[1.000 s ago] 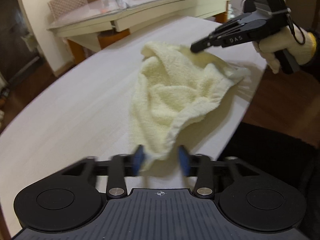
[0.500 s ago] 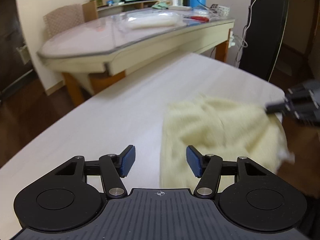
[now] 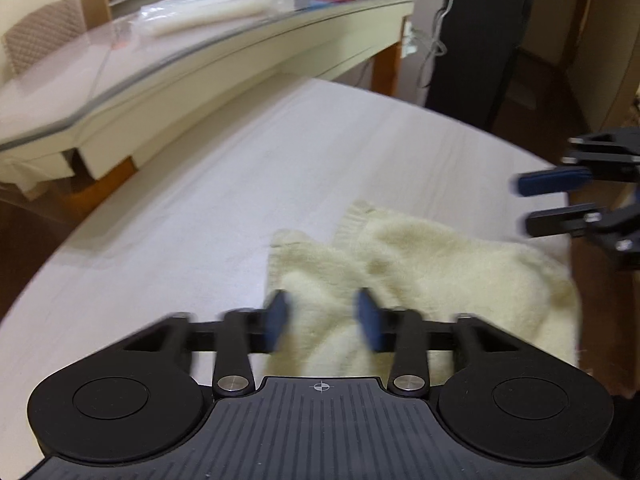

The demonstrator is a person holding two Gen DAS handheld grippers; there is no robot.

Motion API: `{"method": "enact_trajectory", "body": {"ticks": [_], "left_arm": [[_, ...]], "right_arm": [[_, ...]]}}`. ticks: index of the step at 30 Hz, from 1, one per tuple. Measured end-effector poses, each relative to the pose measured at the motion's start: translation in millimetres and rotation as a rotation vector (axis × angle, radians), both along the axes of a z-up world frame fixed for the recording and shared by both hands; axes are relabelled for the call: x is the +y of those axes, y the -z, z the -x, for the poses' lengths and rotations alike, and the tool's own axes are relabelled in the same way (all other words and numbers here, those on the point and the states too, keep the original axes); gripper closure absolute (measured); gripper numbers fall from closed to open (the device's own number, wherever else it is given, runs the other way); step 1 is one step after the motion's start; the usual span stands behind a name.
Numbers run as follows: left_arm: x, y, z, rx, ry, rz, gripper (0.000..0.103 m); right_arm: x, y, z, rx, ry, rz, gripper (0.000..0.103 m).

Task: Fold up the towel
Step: 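Lift and spread the towel flat on the table with both grippers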

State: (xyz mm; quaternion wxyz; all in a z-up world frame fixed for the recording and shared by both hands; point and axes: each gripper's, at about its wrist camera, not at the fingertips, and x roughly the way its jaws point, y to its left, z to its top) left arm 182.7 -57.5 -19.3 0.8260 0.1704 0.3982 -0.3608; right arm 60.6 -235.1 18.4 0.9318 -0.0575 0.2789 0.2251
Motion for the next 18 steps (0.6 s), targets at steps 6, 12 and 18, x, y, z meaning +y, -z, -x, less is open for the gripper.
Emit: {"method": "enact_trajectory", "body": {"ticks": [6, 12, 18], "left_arm": [[24.6, -3.5, 17.0, -0.048, -0.068, -0.001, 0.093], [73.2, -6.2, 20.2, -0.086, -0.222, -0.025, 0.093], [118.6, -2.3, 22.6, -0.093, -0.351, -0.036, 0.093]], "right_arm": [[37.4, 9.9, -37.2, 0.006, -0.111, 0.024, 0.068], [72.4, 26.6, -56.2, 0.01, -0.197, 0.114, 0.072], [76.4, 32.7, -64.5, -0.013, -0.167, 0.192, 0.069]]}}
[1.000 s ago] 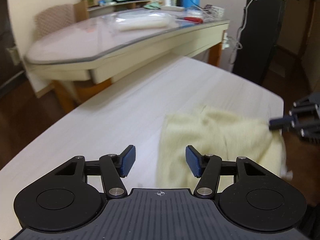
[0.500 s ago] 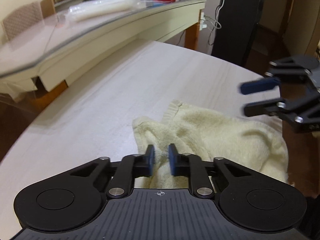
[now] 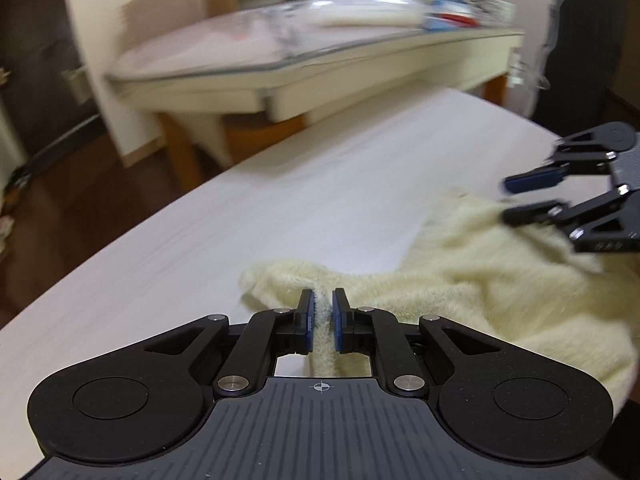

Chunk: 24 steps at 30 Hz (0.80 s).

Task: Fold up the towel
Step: 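Lift and spread the towel flat on the table with both grippers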

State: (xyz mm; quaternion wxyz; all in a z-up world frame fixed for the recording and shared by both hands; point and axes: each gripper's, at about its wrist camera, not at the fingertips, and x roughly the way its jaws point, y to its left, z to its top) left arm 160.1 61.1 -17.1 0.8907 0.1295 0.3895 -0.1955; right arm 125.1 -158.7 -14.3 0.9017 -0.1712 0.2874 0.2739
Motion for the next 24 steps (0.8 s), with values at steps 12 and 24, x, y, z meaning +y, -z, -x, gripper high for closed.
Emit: {"method": "enact_trajectory", "body": {"ticks": [12, 24], "left_arm": [[18.4, 3.5, 37.1, 0.024, 0.045, 0.018, 0.093], [22.1, 8.5, 8.2, 0.0, -0.006, 0.02, 0.087]], "right_arm": [[35.2, -6.6, -28.3, 0.018, -0.088, -0.013, 0.064], [28.7, 4.0, -67.0, -0.047, 0.081, 0.061, 0.056]]}}
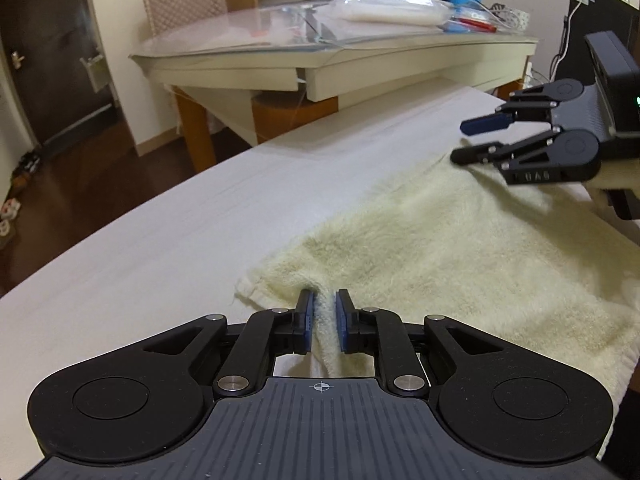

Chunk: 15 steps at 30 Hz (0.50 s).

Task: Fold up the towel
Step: 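Lift and spread the towel flat on the table with both grippers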

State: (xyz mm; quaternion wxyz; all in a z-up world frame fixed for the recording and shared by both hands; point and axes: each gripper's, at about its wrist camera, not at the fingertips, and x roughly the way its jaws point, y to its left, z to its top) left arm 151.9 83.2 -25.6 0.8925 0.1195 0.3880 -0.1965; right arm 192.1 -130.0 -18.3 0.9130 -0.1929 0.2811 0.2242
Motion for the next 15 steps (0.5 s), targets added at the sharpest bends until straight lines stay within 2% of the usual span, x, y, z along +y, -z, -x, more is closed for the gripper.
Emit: {"method": "enact_trajectory", "body": {"ticks": [5, 10, 12, 15], "left_arm": [[5.4, -0.3, -0.7, 0.001, -0.016, 0.023, 0.079], [15.9, -12.0, -0.3, -0.041, -0.057, 0.066, 0.071], [16.3, -12.9, -6.2, -0.048, -0.068, 0.059, 0.071], [11.9, -8.5, -14.1, -0.055, -0.07, -0.004, 0.071]], "right_arm": [[-7.8, -2.9, 0.8, -0.002, 0.007, -0.032, 0.055], [-15.7, -13.8, 17.9, -0.012, -0.008, -0.089, 0.055], [-17.1, -17.6, 30.1, 0.007, -0.03, -0.12, 0.054], [-11.8, -18.6, 48.6, 0.028, -0.083, -0.136, 0.054]]}}
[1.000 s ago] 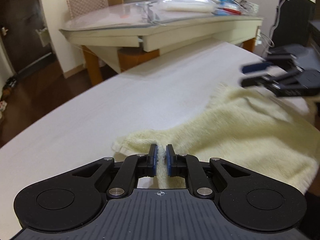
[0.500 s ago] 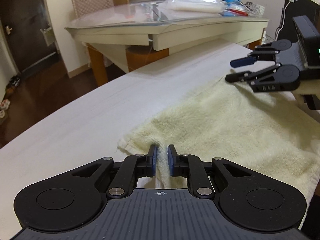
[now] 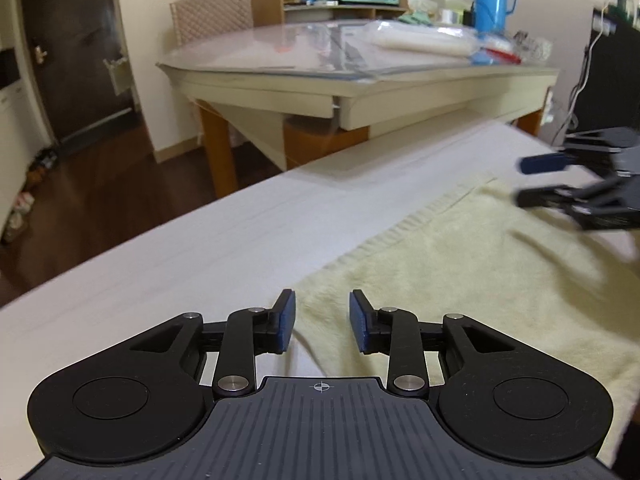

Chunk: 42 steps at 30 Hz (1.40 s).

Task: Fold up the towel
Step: 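Lift and spread the towel flat on the table with both grippers, then lift a towel corner with the right gripper and fold it diagonally over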

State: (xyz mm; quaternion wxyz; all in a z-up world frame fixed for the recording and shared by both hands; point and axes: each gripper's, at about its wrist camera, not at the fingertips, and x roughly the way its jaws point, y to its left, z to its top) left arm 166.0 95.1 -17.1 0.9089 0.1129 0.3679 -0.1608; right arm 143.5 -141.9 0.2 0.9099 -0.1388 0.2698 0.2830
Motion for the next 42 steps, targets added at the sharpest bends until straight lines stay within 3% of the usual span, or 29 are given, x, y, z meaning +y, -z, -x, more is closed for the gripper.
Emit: {"method": "enact_trajectory", "body": {"ticks": [4, 8, 15, 21, 25, 29, 33, 38, 42], "left_arm": [[-1.3, 10.3, -6.7, -0.008, -0.013, -0.088, 0.068], [7.4, 12.8, -9.7, -0.019, -0.05, -0.086, 0.062], [3.0, 11.5, -8.8, -0.039, -0.053, -0.192, 0.064], [3.4, -10.3, 25.8, -0.055, -0.053, -0.099, 0.065], [-5.4, -15.7, 65.9, -0.02, 0.004, -0.028, 0.065], [-19.7, -11.4, 99.4, 0.015, 0.057, -0.008, 0.065], [-30.8, 0.0, 125.0, 0.04, 0.072, -0.023, 0.064], [-23.1, 6.5, 145.0, 0.052, 0.047, -0.032, 0.064], [-16.4, 1.9, 155.7, 0.053, 0.024, -0.063, 0.064]], "right_arm": [[5.6, 4.2, 19.2, 0.037, -0.061, 0.008, 0.054], [5.0, 11.1, 29.9, 0.059, -0.084, 0.049, 0.054], [-15.7, 4.1, 42.6, 0.023, -0.024, 0.057, 0.054], [-53.5, -22.1, 88.5, -0.07, -0.049, -0.039, 0.054], [-68.7, -26.1, 128.1, -0.096, -0.092, -0.014, 0.053], [-71.7, -16.6, 170.2, -0.109, -0.172, 0.06, 0.053], [-60.9, -1.1, 201.3, -0.172, -0.281, 0.22, 0.054], [-50.2, 17.5, 212.8, -0.29, -0.338, 0.431, 0.056], [-47.3, 22.3, 210.6, -0.368, -0.359, 0.517, 0.058]]}}
